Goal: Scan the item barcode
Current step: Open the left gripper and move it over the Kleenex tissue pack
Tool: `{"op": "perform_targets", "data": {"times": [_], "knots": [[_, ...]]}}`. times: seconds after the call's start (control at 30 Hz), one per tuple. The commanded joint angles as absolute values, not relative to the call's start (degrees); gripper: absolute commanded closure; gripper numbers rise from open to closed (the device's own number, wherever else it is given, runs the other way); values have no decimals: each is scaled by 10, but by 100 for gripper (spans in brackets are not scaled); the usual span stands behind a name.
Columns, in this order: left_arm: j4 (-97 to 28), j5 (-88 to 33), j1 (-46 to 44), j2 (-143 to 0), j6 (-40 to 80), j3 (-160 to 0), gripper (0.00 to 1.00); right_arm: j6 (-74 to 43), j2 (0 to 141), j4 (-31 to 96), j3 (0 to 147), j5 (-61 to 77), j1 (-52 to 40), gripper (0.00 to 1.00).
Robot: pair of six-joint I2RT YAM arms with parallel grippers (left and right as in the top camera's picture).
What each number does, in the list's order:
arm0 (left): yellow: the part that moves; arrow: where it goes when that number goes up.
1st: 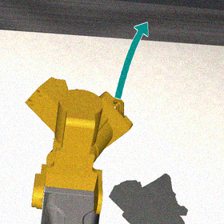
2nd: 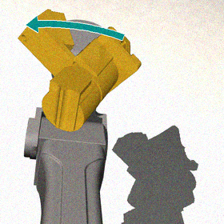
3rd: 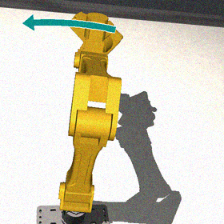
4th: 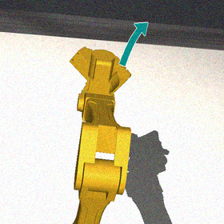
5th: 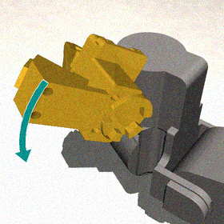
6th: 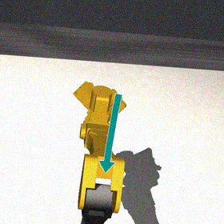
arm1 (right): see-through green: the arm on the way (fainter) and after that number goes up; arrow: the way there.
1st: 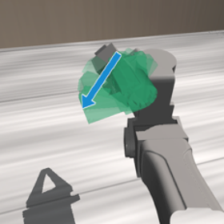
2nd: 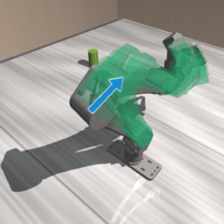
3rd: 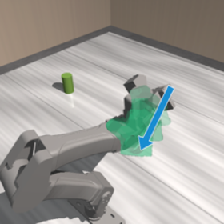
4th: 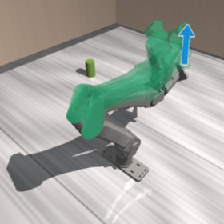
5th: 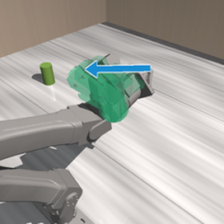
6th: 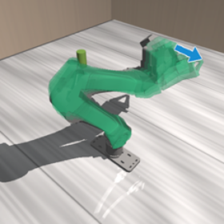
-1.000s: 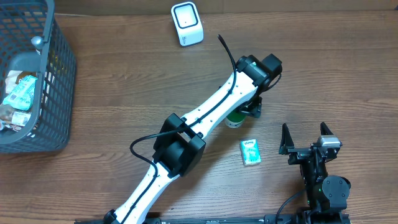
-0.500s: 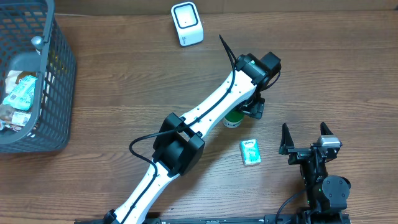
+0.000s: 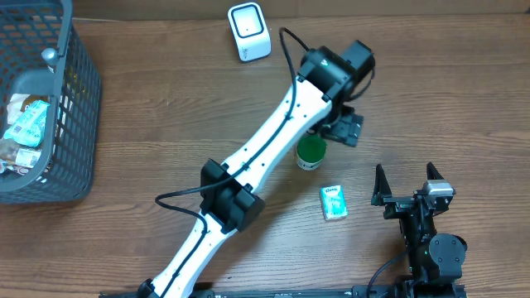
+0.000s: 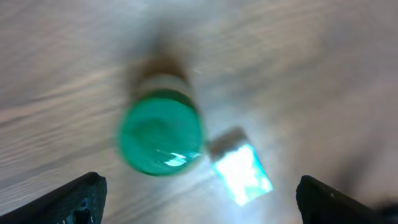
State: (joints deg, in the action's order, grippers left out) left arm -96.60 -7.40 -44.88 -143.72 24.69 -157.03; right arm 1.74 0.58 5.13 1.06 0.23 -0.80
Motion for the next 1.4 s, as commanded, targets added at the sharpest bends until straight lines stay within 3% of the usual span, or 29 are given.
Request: {"op": "perform_targets", "data": {"times": [0.0,0.2,0.4,0.63,1.37], "knots": [[-968,-147,-477,-1433,207,-1543,0,20,2,48,4,7,-7,0],[-968,-124,-513,-1433,217,-1510,1,20,2,48,4,7,-7,0],[-968,-39,-540,-1433,303,-1508,1,20,2,48,4,7,-7,0],[-968,-26,-539,-1433,378,-1508,0,20,2,48,4,7,-7,0],[-968,-11,-548,-1356,337,-1508,0,20,2,48,4,7,-7,0]]}}
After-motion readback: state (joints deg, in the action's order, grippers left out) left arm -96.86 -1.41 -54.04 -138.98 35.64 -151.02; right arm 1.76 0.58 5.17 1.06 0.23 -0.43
